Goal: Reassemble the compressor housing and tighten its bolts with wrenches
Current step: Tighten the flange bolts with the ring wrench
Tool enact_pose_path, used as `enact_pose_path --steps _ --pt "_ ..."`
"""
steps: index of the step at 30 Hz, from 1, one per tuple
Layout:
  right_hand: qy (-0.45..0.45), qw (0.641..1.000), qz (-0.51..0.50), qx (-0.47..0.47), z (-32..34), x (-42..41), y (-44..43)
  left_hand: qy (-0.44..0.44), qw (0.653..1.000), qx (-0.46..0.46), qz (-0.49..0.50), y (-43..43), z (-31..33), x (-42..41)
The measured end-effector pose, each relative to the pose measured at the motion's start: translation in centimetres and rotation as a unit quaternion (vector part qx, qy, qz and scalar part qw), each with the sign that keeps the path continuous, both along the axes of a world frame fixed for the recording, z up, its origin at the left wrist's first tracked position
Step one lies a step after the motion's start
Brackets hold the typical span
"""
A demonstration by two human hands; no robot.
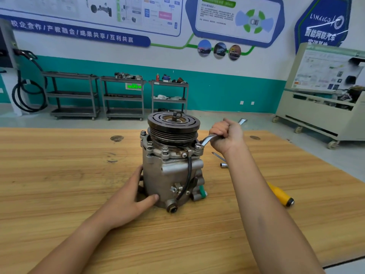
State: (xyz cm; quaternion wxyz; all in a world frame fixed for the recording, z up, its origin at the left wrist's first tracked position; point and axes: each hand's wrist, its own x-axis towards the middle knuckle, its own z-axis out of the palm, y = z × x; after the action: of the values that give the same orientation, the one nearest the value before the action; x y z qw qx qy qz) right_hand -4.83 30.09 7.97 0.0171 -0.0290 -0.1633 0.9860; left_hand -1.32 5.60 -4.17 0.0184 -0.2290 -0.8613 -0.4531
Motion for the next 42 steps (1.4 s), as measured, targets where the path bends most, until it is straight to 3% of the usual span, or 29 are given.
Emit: enact_pose_path --steps 6,10,14,17,19,21,24,25,26,27,29,30,31,33,36,39,42 --pt "0.045 0.982 -0.184 0.007 -0.6 4.2 -0.8 -0.001 1.0 -0.003 0.005 0.0 -0.2 -0.1" --pt "0.193 0.914 -0.32 0.159 -2.9 9.2 -3.7 0.003 1.0 -0.007 0.003 0.0 -0.2 0.0" --pt "0.291 0.744 -0.455 0.395 -4.7 10.8 -8.8 -0.003 1.0 0.004 0.004 0.1 0.0 0.1" --pt "0.327 0.525 -0.55 0.561 -5.2 9.4 -12.0 0.024 0.999 0.033 -0.027 0.4 0.6 0.7" --pt "0.28 0.424 -0.547 0.665 -4.8 8.0 -13.9 0.051 0.997 0.043 -0.044 0.6 0.8 1.2" --pt "0.224 0.384 -0.515 0.733 -4.2 7.1 -15.3 0.061 0.996 0.043 -0.039 0.5 0.6 1.2" --pt "0.213 0.368 -0.505 0.751 -3.2 6.7 -15.2 0.069 0.997 0.025 -0.025 0.2 0.0 0.4" --pt "0.224 0.373 -0.516 0.738 -2.9 7.1 -14.9 0.07 0.997 0.021 -0.015 0.0 -0.3 0.0" --pt "0.247 0.406 -0.523 0.707 -2.3 7.7 -14.5 0.063 0.998 0.02 -0.009 -0.1 -0.5 -0.3" --pt "0.283 0.481 -0.513 0.652 -1.4 8.6 -14.2 0.044 0.999 0.016 -0.005 -0.2 -0.6 -0.5" --pt "0.368 0.709 -0.402 0.448 1.5 11.0 -12.9 0.009 1.0 0.009 -0.001 -0.4 -0.7 -0.8" --pt "0.388 0.794 -0.337 0.326 3.1 11.7 -11.8 0.003 1.0 0.001 0.001 -0.5 -0.7 -0.9" --pt "0.387 0.842 -0.288 0.24 4.4 11.8 -10.3 -0.002 1.0 -0.005 0.005 -0.4 -0.6 -0.8" --pt "0.334 0.895 -0.239 0.173 6.4 11.1 -7.1 -0.008 1.0 -0.01 0.009 -0.3 -0.5 -0.7" --pt "0.194 0.953 -0.181 0.146 6.7 8.1 -3.5 -0.005 1.0 -0.011 0.011 -0.1 -0.3 -0.5" --pt "0.095 0.977 -0.151 0.115 4.8 5.3 -1.9 -0.005 1.0 -0.014 0.015 -0.1 0.0 -0.3" --pt "0.065 0.988 -0.119 0.072 3.1 3.4 -1.2 -0.002 1.0 -0.02 0.018 -0.1 0.1 -0.2"
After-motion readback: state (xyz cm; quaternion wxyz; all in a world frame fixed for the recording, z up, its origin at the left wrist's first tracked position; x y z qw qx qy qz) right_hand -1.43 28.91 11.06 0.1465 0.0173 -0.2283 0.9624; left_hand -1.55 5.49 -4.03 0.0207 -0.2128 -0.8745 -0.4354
